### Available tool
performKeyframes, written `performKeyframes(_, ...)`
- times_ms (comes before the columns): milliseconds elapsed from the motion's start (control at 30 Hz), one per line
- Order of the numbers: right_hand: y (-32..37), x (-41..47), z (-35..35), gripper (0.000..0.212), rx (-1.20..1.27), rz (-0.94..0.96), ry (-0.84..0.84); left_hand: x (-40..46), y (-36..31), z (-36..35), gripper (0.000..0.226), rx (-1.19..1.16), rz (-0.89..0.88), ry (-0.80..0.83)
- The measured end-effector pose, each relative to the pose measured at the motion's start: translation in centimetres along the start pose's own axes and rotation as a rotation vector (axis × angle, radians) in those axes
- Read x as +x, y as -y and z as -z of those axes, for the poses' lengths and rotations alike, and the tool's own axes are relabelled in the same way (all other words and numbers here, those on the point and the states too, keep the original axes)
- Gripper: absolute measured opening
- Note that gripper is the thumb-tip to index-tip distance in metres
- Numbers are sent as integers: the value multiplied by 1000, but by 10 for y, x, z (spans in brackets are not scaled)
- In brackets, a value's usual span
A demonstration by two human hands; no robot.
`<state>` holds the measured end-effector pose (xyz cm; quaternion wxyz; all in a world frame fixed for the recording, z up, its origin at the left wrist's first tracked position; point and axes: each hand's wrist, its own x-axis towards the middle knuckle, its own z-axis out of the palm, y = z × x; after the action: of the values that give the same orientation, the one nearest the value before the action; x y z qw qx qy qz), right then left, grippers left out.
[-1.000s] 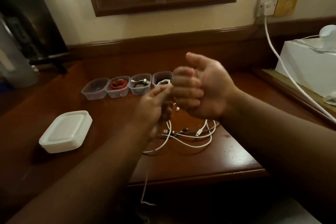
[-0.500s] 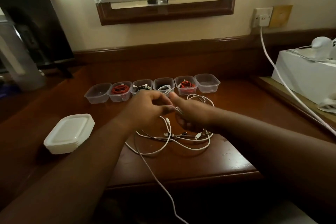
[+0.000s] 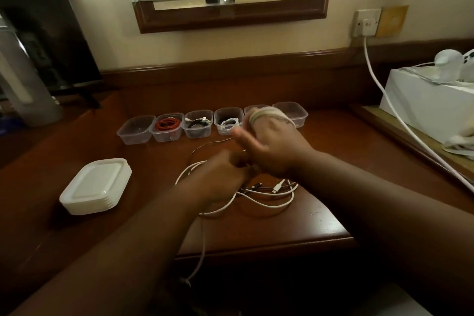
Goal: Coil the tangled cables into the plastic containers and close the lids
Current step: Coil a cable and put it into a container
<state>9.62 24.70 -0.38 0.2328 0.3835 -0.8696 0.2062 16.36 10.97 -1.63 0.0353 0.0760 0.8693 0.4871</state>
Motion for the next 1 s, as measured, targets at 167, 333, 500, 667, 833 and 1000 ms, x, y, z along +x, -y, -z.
performKeyframes(167, 13, -15, -3, 72, 181, -243, 380, 2, -2, 40, 7, 378, -107, -141)
performKeyframes(333, 15, -5, 22, 80, 1758, -610, 692, 4, 8, 35, 10, -570, 44, -163)
performKeyframes(500, 26, 15, 31, 69, 2110, -479, -68, 5, 5, -4, 18, -793, 165, -157)
performKeyframes(667, 9, 13, 8, 48, 697, -258, -232, 3, 2, 4, 18, -57, 60, -128)
performKeyframes(833, 17, 1, -8, 68, 215, -326, 355, 4, 0, 28, 10, 387, -111, -223)
performKeyframes(1000, 8, 0, 7, 80, 1484, -617, 768, 4, 4, 37, 15, -236, -14, -232)
